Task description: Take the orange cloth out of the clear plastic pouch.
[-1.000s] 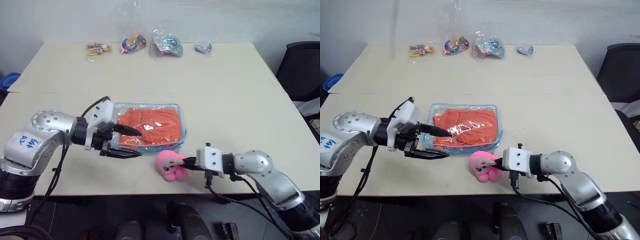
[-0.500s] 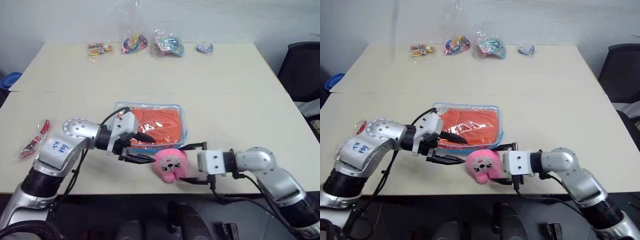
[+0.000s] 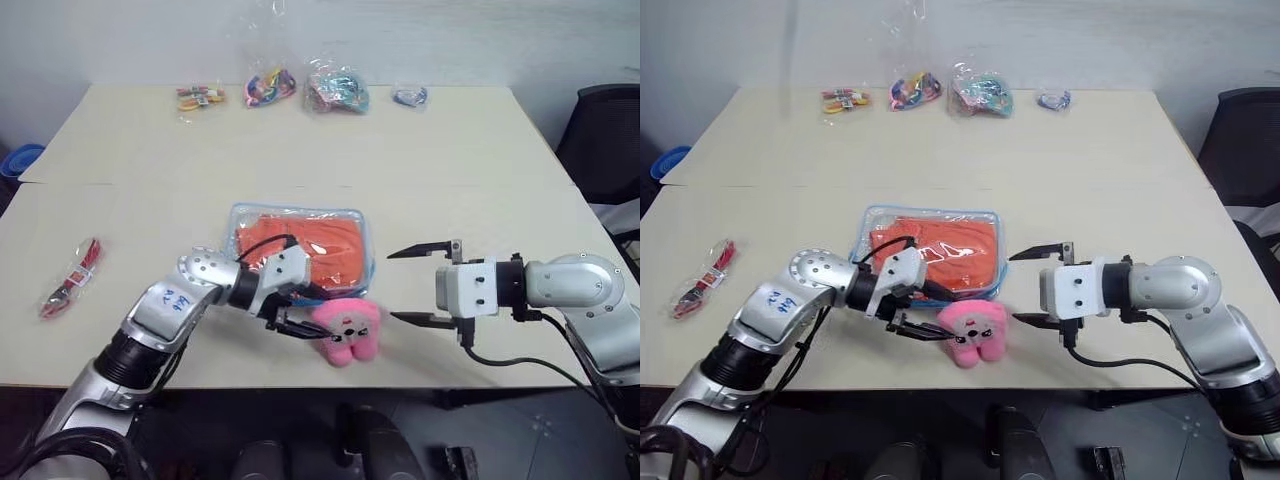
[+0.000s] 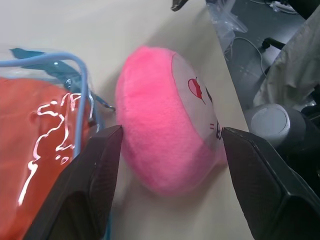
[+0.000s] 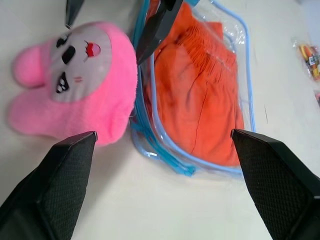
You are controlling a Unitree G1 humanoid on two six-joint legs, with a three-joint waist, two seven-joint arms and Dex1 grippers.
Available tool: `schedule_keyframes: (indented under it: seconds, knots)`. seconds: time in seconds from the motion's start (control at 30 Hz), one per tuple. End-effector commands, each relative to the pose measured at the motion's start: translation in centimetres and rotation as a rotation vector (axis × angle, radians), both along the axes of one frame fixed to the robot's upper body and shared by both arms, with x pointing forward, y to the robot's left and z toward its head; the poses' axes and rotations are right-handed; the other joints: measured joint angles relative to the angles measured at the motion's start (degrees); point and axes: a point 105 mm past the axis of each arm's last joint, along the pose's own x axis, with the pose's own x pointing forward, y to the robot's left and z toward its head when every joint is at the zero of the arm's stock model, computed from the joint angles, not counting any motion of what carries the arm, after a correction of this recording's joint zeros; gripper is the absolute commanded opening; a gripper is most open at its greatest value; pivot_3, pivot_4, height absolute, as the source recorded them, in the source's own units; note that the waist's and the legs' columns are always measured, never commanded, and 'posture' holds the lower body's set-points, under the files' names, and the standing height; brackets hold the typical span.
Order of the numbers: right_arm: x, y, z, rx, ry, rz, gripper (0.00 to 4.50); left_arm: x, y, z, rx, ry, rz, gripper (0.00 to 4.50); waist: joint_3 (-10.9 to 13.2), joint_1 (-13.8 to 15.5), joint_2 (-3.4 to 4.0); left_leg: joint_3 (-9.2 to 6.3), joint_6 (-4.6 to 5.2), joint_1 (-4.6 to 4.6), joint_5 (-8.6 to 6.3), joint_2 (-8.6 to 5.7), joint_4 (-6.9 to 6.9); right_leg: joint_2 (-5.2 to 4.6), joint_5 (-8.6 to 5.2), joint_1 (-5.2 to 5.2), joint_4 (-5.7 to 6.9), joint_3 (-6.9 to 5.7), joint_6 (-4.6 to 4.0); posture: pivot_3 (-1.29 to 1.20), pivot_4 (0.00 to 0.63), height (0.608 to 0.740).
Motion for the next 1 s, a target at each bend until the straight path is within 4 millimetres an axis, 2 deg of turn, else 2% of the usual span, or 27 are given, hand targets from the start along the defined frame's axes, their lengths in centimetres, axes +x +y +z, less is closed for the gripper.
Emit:
schedule_keyframes:
  seconds: [0.03, 0.13, 0.43, 0.67, 0.8, 0.93, 1.0]
  knots:
    - [0.2, -0.2, 0.8, -0.020, -0.070, 0.010, 4.47, 0.1, -0.4, -0.1, 0.018, -0.025, -0.006, 3.31, 0.0, 0.0, 0.00, 0.00, 0.00, 0.00, 0.00, 0.00, 0.00, 0.00, 0.00, 0.00, 0.00, 0.00, 0.00, 0.00, 0.150, 0.740]
    - [1.0, 0.1, 0.4, -0.034, -0.129, 0.007, 4.50, 0.0, -0.3, -0.3, 0.006, -0.015, 0.009, 2.70, 0.0, -0.3, 0.00, 0.01, 0.00, 0.02, 0.00, 0.05, 0.00, 0.02, 0.00, 0.00, 0.02, 0.02, 0.00, 0.00, 0.150, 0.740]
    - [3.5, 3.0, -1.8, 0.001, -0.174, 0.056, 4.50, -0.1, 1.4, 0.4, 0.006, -0.011, 0.066, 0.02, 0.0, -0.2, 0.01, 0.06, -0.02, 0.08, 0.01, 0.06, 0.00, -0.01, 0.00, -0.01, 0.11, 0.06, -0.03, 0.00, 0.150, 0.740]
    - [5.7, 3.7, -2.2, -0.012, -0.223, 0.066, 4.50, 0.0, 1.6, 0.7, 0.007, -0.023, 0.107, 0.02, 0.0, -0.2, 0.01, 0.05, -0.01, 0.04, 0.01, 0.05, 0.06, -0.04, 0.00, -0.01, 0.11, 0.05, -0.03, 0.00, 0.150, 0.740]
    - [6.6, 3.2, -2.0, -0.046, -0.257, 0.071, 3.58, -0.8, 2.4, 0.7, 0.019, -0.019, 0.086, 0.00, 0.0, -0.4, 0.01, 0.05, -0.01, 0.05, 0.01, 0.07, 0.06, -0.04, 0.00, -0.02, 0.12, 0.05, -0.03, 0.00, 0.150, 0.740]
    - [6.6, 3.3, -1.8, -0.029, -0.250, 0.086, 3.58, -0.8, 2.8, 0.4, 0.034, -0.017, 0.111, 0.00, 0.0, -0.5, 0.01, 0.05, -0.01, 0.06, 0.01, 0.12, 0.06, -0.03, -0.02, -0.03, 0.15, 0.05, -0.06, 0.00, 0.150, 0.740]
    - [6.7, 3.6, -1.7, -0.010, -0.240, 0.088, 3.05, -0.6, 2.8, 0.3, 0.037, -0.025, 0.124, 0.00, 0.0, -0.5, 0.01, 0.05, -0.01, 0.06, 0.01, 0.11, 0.07, -0.04, -0.02, -0.02, 0.16, 0.05, -0.06, 0.00, 0.150, 0.740]
